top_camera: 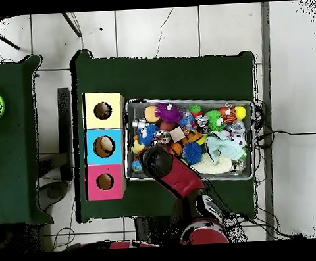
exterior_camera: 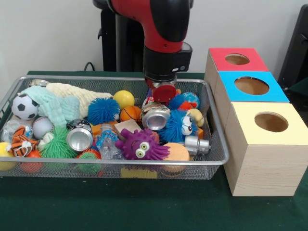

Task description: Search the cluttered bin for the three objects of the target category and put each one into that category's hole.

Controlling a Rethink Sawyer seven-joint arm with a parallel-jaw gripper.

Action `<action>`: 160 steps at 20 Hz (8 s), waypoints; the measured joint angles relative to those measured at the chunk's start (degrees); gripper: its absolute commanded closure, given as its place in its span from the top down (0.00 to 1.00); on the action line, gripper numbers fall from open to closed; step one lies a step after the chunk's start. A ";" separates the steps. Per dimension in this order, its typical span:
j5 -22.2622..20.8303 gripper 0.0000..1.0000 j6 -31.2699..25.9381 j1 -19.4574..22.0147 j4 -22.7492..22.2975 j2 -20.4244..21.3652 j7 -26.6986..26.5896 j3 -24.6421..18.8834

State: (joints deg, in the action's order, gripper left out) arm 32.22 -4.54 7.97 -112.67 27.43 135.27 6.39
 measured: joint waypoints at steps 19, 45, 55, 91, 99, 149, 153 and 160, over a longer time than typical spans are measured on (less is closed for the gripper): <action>2.13 0.00 -3.06 -1.42 9.05 1.58 0.00 1.05; 2.07 0.00 -15.47 -7.08 3.91 14.84 0.33 9.56; -2.42 0.00 -39.48 -26.88 8.37 18.94 5.97 22.56; 7.17 0.00 -12.33 -27.52 0.33 10.74 8.36 15.90; 7.11 0.00 -12.35 -30.44 0.33 9.38 8.36 19.14; -0.28 0.00 17.12 -8.78 -14.54 5.67 10.20 -6.29; -2.79 0.00 18.39 -6.03 -14.28 4.53 10.78 -7.90; -7.71 0.00 25.84 -3.34 -11.34 1.24 10.89 -10.33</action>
State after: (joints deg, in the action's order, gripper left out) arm 24.51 21.30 4.63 -124.01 28.66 146.16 -3.94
